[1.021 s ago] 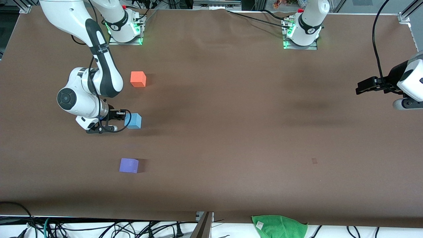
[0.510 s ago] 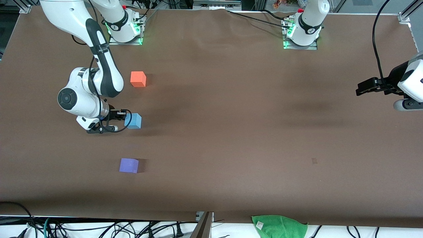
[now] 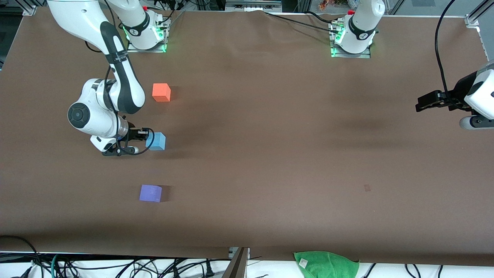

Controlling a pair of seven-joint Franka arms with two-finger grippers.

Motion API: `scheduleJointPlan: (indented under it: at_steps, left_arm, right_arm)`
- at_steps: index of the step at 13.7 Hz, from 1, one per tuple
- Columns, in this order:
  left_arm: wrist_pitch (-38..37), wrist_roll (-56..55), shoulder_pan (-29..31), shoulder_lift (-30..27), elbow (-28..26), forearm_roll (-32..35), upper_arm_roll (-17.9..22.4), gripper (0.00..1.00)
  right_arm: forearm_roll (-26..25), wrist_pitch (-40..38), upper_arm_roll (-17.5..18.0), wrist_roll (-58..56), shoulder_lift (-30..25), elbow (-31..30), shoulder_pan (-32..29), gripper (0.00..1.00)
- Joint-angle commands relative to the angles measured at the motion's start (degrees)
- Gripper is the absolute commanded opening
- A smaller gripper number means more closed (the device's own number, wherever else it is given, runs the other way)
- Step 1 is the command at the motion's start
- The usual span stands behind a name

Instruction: Place blue block between orange and purple blocks

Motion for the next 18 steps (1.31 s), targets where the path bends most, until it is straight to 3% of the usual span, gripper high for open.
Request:
scheduleJointPlan:
  at_steps: [1,4,6,7,9,14,18]
  left_arm:
    - [-0.58,1.29,0.01,1.09,2.0,1.21,-0.19,1.0]
    - [-0.58,1.29,0.1,1.08,2.0,1.21,-0.19,1.0]
    - [-0.58,1.29,0.19,1.0,2.0,1.21,-0.1,1.0]
    - [-0.58,1.29,0.1,1.0,2.0,1.21,-0.1,1.0]
    - [-0.58,1.29,0.01,1.09,2.0,1.21,-0.19,1.0]
    - [-0.58,1.29,0.1,1.09,2.0,1.12,-0.1,1.0]
    - [-0.58,1.2,0.1,1.09,2.0,0.86,-0.1,1.0]
  right_arm:
    - [1.26,-0.74,0.11,-0.53,-0.29,0.33,0.06,0.21]
    - [1.26,-0.74,0.11,-0.71,-0.38,0.5,0.06,0.25]
    - [1.26,-0.74,0.11,-1.06,-0.38,0.85,0.06,0.36]
    - [1.26,-0.83,0.02,-1.15,-0.38,1.37,-0.03,0.5]
    - [1.26,-2.05,-0.32,-1.58,-0.29,2.95,-0.73,0.99]
    - [1.17,-7.49,-0.33,-7.65,-0.2,8.66,-5.74,1.0]
    - [1.26,-21.27,-0.94,-6.69,-1.95,16.92,-6.44,1.0]
